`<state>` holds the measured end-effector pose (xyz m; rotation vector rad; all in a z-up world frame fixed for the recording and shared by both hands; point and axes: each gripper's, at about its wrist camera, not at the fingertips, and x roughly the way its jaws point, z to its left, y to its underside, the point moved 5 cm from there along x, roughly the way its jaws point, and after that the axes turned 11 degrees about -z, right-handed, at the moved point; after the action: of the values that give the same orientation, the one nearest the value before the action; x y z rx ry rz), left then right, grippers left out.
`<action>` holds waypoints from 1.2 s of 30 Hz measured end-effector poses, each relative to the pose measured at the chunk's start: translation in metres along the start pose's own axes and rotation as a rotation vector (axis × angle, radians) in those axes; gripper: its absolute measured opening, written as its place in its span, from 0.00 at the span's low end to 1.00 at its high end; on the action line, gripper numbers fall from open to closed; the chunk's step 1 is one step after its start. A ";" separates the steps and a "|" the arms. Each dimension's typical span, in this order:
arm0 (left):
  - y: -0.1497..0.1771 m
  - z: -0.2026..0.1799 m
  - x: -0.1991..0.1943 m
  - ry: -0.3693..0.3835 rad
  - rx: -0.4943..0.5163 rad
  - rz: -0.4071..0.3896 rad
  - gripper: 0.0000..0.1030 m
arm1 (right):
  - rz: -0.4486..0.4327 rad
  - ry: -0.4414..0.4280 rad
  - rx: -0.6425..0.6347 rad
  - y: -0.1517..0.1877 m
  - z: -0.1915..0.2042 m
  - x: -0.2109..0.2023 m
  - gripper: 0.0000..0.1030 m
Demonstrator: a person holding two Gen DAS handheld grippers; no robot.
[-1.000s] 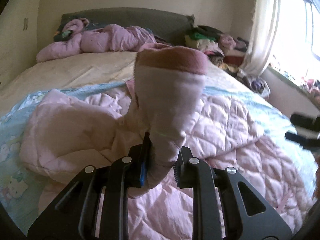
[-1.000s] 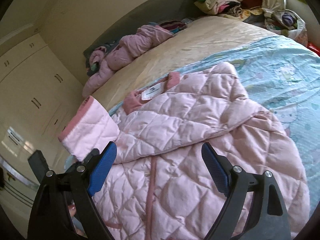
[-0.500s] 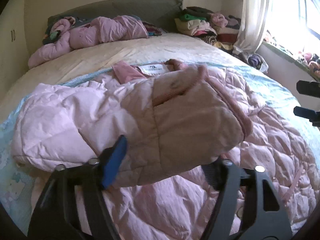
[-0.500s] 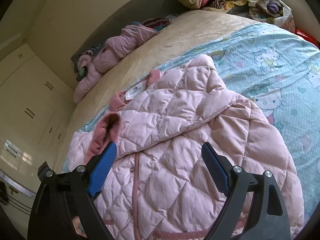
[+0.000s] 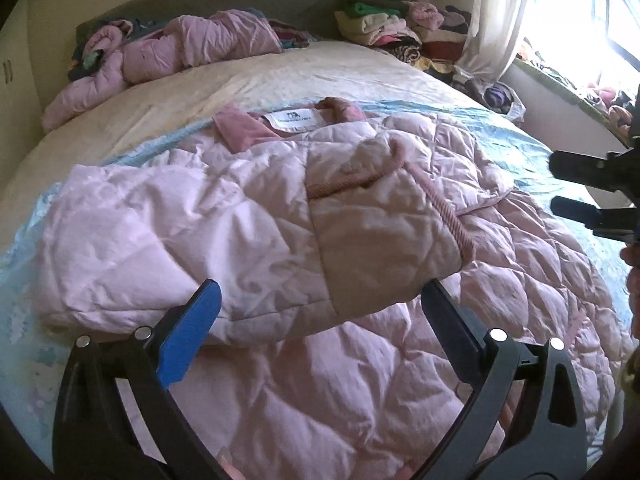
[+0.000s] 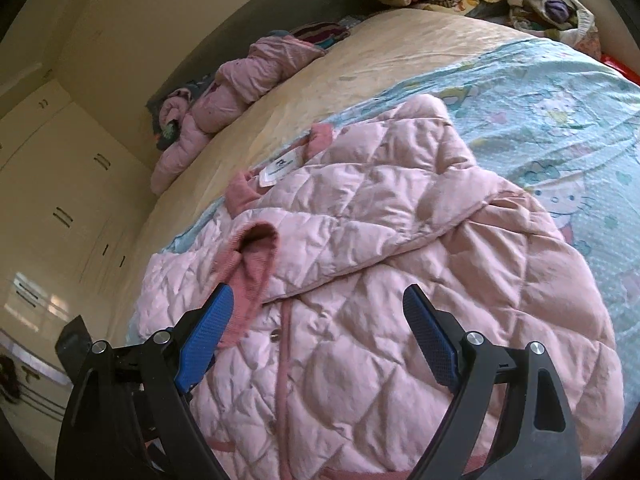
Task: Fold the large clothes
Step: 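Fold the held sleeve across the jacket front with the left tool and release, then grasp the folded pink ribbed sleeve cuff with the right tool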
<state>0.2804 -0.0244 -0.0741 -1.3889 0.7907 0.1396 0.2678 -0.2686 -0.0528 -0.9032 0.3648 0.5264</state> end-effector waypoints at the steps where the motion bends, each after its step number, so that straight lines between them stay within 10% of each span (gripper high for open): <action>1: -0.004 0.002 -0.005 -0.001 -0.004 -0.018 0.91 | 0.001 -0.006 0.000 -0.001 0.003 0.002 0.83; 21: -0.037 0.124 -0.063 -0.185 -0.249 -0.190 0.91 | 0.150 -0.115 0.016 -0.004 0.067 0.091 0.82; 36: -0.015 0.229 -0.087 -0.323 -0.495 -0.235 0.91 | 0.137 -0.088 -0.005 0.005 0.068 0.136 0.11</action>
<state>0.3192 0.2109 -0.0179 -1.8559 0.3258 0.3848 0.3811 -0.1733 -0.0866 -0.8609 0.3466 0.6910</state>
